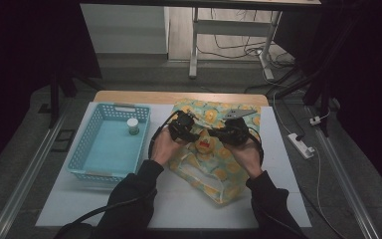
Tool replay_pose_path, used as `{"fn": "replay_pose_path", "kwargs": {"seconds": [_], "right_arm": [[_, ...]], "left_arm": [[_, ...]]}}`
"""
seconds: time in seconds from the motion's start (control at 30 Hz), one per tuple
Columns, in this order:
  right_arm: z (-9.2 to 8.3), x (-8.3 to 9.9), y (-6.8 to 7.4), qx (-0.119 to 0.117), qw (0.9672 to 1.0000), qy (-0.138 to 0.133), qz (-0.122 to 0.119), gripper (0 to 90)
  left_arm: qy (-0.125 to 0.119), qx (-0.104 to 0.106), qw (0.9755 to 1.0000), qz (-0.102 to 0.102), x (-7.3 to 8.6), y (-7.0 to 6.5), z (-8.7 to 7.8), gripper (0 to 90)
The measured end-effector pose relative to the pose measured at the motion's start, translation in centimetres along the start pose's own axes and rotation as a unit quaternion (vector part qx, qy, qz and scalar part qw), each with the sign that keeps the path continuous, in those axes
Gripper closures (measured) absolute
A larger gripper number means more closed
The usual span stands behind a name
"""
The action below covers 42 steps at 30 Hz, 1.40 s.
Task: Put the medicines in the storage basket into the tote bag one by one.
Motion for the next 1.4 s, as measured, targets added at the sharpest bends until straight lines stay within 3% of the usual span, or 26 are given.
{"fn": "replay_pose_path", "kwargs": {"seconds": [0.3, 0.53, 0.73, 0.97, 1.1, 1.4], "right_arm": [[0.0, 0.0, 0.0, -0.002, 1.0000, 0.000, 0.001, 90.0], [-0.1, 0.0, -0.1, -0.002, 1.0000, 0.000, 0.000, 90.0], [-0.1, 0.1, -0.1, -0.001, 1.0000, 0.001, 0.002, 90.0], [0.1, 0.1, -0.1, -0.001, 1.0000, 0.002, 0.001, 90.0], [0.1, 0.1, -0.1, -0.001, 1.0000, 0.002, 0.001, 90.0], [0.1, 0.2, -0.1, -0.001, 1.0000, 0.004, 0.000, 90.0]], "left_arm": [[-0.017, 0.046, 0.9988, -0.006, 0.7, -0.3, -2.7, 27.6], [-0.017, 0.056, 0.9981, -0.021, 1.7, 0.1, -3.7, 15.8], [-0.033, 0.070, 0.9962, -0.038, 2.9, 1.3, -5.1, 5.7], [-0.050, 0.082, 0.9947, -0.039, 4.2, 2.5, -6.9, 0.3], [-0.054, 0.072, 0.9952, -0.037, 4.9, 3.3, -7.9, 0.1], [-0.078, 0.068, 0.9926, -0.063, 6.6, 5.2, -10.0, 0.0]]}}
Point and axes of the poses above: each handheld gripper's, and its own axes: z roughly forward along the jaws, x roughly out of its underside, y roughly to its left, the point moved 1 cm from there along z, roughly forward along the jaws, and after that the axes turned 7 degrees about x, right-handed, at the moved point
